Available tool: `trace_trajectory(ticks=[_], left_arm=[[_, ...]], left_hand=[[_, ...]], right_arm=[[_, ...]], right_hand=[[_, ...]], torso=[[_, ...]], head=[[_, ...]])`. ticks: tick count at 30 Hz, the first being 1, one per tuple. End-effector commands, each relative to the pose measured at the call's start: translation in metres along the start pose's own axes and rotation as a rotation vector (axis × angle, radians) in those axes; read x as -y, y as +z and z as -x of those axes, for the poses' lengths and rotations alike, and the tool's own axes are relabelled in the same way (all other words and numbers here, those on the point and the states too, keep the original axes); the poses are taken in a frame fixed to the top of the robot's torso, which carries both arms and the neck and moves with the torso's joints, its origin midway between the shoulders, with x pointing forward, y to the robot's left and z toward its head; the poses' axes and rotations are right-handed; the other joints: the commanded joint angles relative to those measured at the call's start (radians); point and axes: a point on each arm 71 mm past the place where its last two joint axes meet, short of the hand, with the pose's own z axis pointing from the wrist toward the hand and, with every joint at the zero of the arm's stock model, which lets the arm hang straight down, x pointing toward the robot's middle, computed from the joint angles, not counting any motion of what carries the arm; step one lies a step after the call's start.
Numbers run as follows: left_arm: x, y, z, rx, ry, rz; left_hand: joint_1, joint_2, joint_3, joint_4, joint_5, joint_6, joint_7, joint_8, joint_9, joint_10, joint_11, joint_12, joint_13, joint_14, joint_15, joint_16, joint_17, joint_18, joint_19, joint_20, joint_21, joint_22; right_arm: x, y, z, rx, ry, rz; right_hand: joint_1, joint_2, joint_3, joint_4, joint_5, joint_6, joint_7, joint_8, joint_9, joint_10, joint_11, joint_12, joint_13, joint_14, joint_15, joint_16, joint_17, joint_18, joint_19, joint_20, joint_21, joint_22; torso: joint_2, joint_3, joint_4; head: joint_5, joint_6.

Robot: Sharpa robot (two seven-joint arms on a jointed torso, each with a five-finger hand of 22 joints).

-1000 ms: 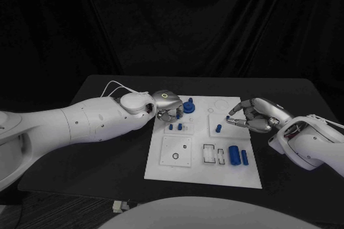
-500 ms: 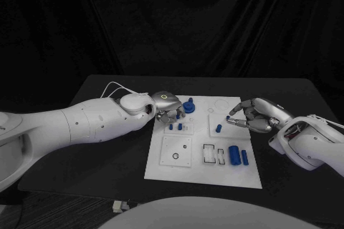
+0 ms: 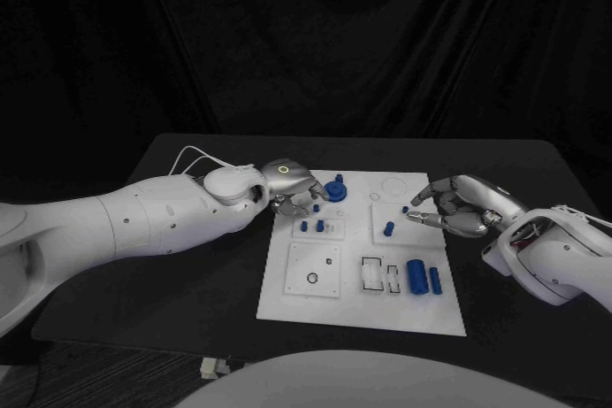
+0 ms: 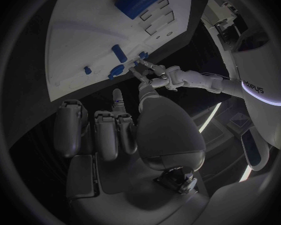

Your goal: Assemble the parts on the task board

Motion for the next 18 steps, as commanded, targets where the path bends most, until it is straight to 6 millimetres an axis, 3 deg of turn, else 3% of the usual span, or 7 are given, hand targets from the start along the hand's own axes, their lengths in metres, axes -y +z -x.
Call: trace_trajectory(ticks=[1, 6, 9, 13, 14, 15, 18], left_arm=[[-0.005, -0.01, 0.011, 0.134, 0.027, -0.011], [-0.02, -0.029, 0.027, 0.204, 0.058, 0.005], [-0.03, -0.043, 0.039, 0.24, 0.076, 0.025], [-0.039, -0.061, 0.053, 0.3, 0.092, 0.045], [-0.041, -0.067, 0.057, 0.327, 0.082, 0.05], [-0.043, -0.072, 0.06, 0.353, 0.058, 0.056], [-0.046, -0.084, 0.068, 0.417, -0.058, 0.077]], left_hand=[[0.007, 0.006, -0.006, 0.0, -0.005, -0.003, -0.002, 0.002, -0.001, -0.008, -0.002, 0.007, 0.002, 0.002, 0.003, 0.006, 0.005, 0.017, 0.004, 0.004, 0.003, 0.128], [0.025, 0.009, -0.005, 0.002, -0.004, 0.011, 0.0, 0.009, 0.0, -0.014, -0.008, 0.01, 0.005, -0.004, 0.0, -0.007, -0.016, 0.021, -0.001, 0.003, -0.016, 0.124], [0.041, 0.007, 0.001, 0.01, -0.008, 0.032, -0.008, 0.013, 0.001, -0.034, -0.018, 0.011, 0.012, -0.066, 0.0, -0.097, -0.133, 0.04, -0.056, 0.003, -0.141, 0.093], [0.046, 0.002, 0.0, 0.022, -0.01, 0.052, 0.002, 0.013, -0.001, -0.091, -0.02, 0.034, 0.033, -0.176, 0.009, -0.193, -0.238, 0.051, -0.15, 0.018, -0.286, 0.063], [0.044, 0.002, -0.002, 0.026, -0.009, 0.042, 0.004, 0.007, -0.005, -0.126, -0.016, 0.037, 0.037, -0.249, 0.016, -0.243, -0.296, 0.062, -0.207, 0.025, -0.382, 0.043], [0.019, -0.005, -0.016, 0.069, -0.013, -0.034, 0.011, 0.011, -0.023, -0.248, -0.002, 0.019, 0.033, -0.531, 0.053, -0.457, -0.438, 0.082, -0.332, 0.038, -0.588, -0.005], [-0.019, -0.04, -0.124, 0.115, 0.006, -0.158, 0.012, -0.006, -0.042, -0.436, -0.011, 0.043, 0.045, -0.764, 0.102, -0.641, -0.51, 0.045, -0.554, 0.091, -0.784, -0.076]], right_arm=[[-0.001, 0.0, 0.011, 0.034, -0.011, -0.002], [-0.009, 0.007, 0.039, 0.107, -0.041, 0.02], [-0.017, 0.014, 0.059, 0.165, -0.064, 0.047], [-0.027, 0.024, 0.08, 0.208, -0.122, 0.079], [-0.03, 0.027, 0.085, 0.212, -0.153, 0.089], [-0.032, 0.03, 0.089, 0.211, -0.19, 0.098], [-0.036, 0.039, 0.092, 0.188, -0.304, 0.115]], right_hand=[[0.015, -0.005, -0.008, -0.002, 0.005, 0.01, -0.002, -0.005, -0.001, 0.088, 0.007, -0.01, 0.24, 0.092, 0.005, -0.007, 0.217, 0.013, -0.007, 0.001, -0.015, 0.182], [0.03, -0.008, -0.009, -0.001, 0.006, 0.014, -0.002, -0.006, -0.003, 0.054, 0.007, -0.043, 0.188, 0.088, 0.006, -0.016, 0.203, 0.018, -0.018, 0.002, -0.038, 0.175], [0.09, -0.01, 0.0, -0.004, 0.052, 0.013, 0.005, -0.012, -0.009, -0.169, 0.014, -0.255, -0.085, 0.064, 0.014, -0.056, 0.146, 0.037, -0.067, 0.009, -0.134, 0.147], [0.192, -0.035, 0.05, -0.016, 0.223, -0.047, 0.017, -0.05, -0.026, -0.586, 0.015, -0.692, -0.504, 0.064, 0.012, -0.054, 0.148, 0.036, -0.065, 0.009, -0.138, 0.148], [0.217, -0.051, 0.077, -0.006, 0.257, -0.07, 0.018, -0.063, -0.028, -0.655, 0.027, -0.807, -0.584, 0.065, 0.022, -0.052, 0.15, 0.035, -0.062, 0.013, -0.135, 0.151], [0.229, -0.061, 0.097, -0.002, 0.261, -0.076, 0.022, -0.068, -0.027, -0.671, 0.04, -0.882, -0.649, 0.068, 0.032, -0.048, 0.156, 0.031, -0.056, 0.021, -0.124, 0.155], [0.266, -0.093, 0.149, -0.014, 0.237, -0.062, 0.003, -0.077, -0.025, -0.673, 0.067, -1.044, -0.814, 0.08, 0.055, -0.026, 0.185, 0.02, -0.024, 0.041, -0.063, 0.175]], torso=[[0.0, -0.0004, 0.0002], [0.0, -0.0008, 0.0003], [-0.002, -0.0012, 0.0002], [-0.002, -0.0021, 0.002], [-0.002, -0.002, 0.0021], [-0.001, -0.0019, 0.0013], [-0.001, -0.0011, 0.0021]], head=[[0.001, 0.0], [0.011, 0.0], [0.024, 0.0], [0.031, 0.0], [0.031, 0.0], [0.031, 0.0], [0.028, 0.0]])
